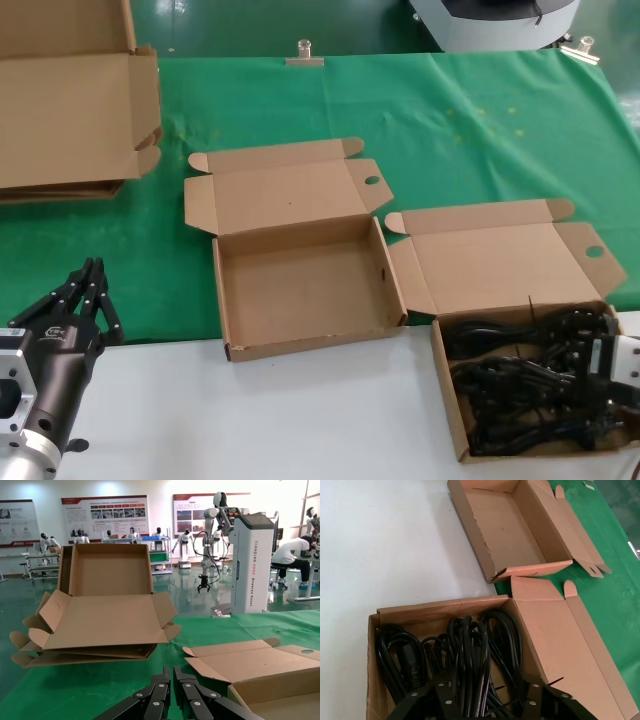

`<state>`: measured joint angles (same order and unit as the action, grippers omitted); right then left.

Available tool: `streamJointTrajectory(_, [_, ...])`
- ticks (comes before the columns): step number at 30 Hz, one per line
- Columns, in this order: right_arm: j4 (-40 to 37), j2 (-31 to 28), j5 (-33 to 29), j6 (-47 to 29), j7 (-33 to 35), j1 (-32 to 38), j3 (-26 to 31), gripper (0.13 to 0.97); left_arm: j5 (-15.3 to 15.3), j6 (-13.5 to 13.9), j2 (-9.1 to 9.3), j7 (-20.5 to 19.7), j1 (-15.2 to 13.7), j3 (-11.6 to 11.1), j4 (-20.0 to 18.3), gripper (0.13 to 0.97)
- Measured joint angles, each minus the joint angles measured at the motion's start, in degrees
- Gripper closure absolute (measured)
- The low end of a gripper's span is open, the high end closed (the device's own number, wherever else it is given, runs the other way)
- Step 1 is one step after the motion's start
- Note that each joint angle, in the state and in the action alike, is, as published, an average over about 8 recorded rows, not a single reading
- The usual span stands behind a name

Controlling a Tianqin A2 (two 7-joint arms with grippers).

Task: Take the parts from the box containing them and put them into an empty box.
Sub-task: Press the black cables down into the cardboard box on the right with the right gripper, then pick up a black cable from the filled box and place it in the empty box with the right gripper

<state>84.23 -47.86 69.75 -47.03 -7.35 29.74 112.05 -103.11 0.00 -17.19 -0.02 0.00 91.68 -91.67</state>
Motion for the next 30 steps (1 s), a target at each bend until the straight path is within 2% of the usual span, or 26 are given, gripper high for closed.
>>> streamJointTrajectory(11, [0.0, 0.2, 0.0, 0.2, 0.1, -1.0, -0.9, 0.793, 0.0, 0.0, 0.00, 0.0, 0.0, 0.0, 0.0, 0.925])
streamJointTrajectory(20, [0.3, 0.0, 0.5, 0.0, 0.1, -1.3, -1.6, 0.883, 0.0, 0.0, 0.00, 0.0, 0.0, 0.0, 0.0, 0.925])
streamJointTrajectory(30, [4.1, -1.3, 0.7, -1.9, -2.7, -0.2, -2.9, 0.885, 0.0, 0.0, 0.00, 0.0, 0.0, 0.0, 0.0, 0.925])
